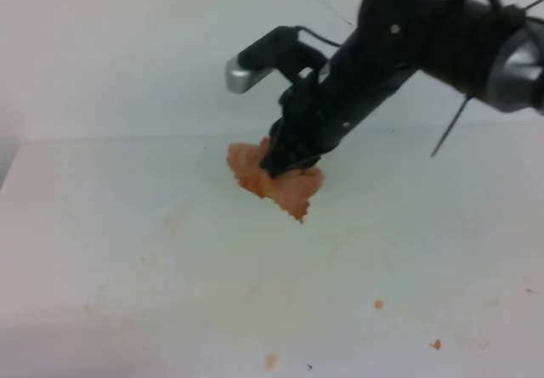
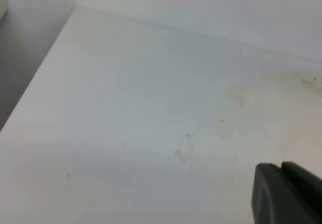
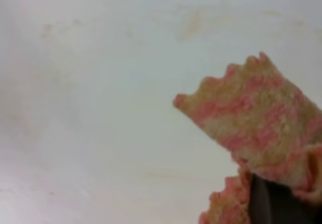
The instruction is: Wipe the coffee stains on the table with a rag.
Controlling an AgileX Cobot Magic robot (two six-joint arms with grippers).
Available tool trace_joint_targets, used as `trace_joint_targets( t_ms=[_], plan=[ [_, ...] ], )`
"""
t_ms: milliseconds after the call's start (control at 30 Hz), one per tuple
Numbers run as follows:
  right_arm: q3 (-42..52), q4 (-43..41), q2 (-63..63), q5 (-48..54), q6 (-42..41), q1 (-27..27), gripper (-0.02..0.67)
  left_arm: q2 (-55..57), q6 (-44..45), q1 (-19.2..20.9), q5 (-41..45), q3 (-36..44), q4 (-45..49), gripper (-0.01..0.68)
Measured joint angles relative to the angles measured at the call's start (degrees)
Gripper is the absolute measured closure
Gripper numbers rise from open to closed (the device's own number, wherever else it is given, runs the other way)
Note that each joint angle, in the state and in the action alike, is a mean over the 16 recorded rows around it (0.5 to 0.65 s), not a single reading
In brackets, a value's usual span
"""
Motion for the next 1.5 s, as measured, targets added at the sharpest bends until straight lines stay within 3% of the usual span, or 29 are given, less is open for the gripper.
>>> trace_joint_targets(
  t_ms=[267, 533, 733, 933, 1033, 1167, 1500],
  plan=[
    [19.7, -0.9, -11.6, -10.3, 0.8, -6.5, 0.604, 0.0, 0.0, 0.0, 0.0, 0.0, 0.0, 0.672],
    [35.9, -0.9, -16.4, -19.3, 1.2, -9.4, 0.579, 0.0, 0.0, 0.0, 0.0, 0.0, 0.0, 0.672],
    [38.9, -1.2, -17.6, -20.2, 1.6, -9.7, 0.463, 0.0, 0.0, 0.0, 0.0, 0.0, 0.0, 0.672],
    [36.8, -2.1, -20.6, -16.8, 2.0, -9.7, 0.319, 0.0, 0.0, 0.0, 0.0, 0.0, 0.0, 0.672],
    [34.9, -2.6, -23.1, -13.9, 2.1, -9.7, 0.279, 0.0, 0.0, 0.0, 0.0, 0.0, 0.0, 0.672],
    [32.1, -4.0, -27.7, -9.4, 2.6, -9.7, 0.320, 0.0, 0.0, 0.0, 0.0, 0.0, 0.0, 0.672],
    [27.8, -7.3, -40.9, -1.7, 7.6, -9.7, 0.575, 0.0, 0.0, 0.0, 0.0, 0.0, 0.0, 0.672]
  ],
)
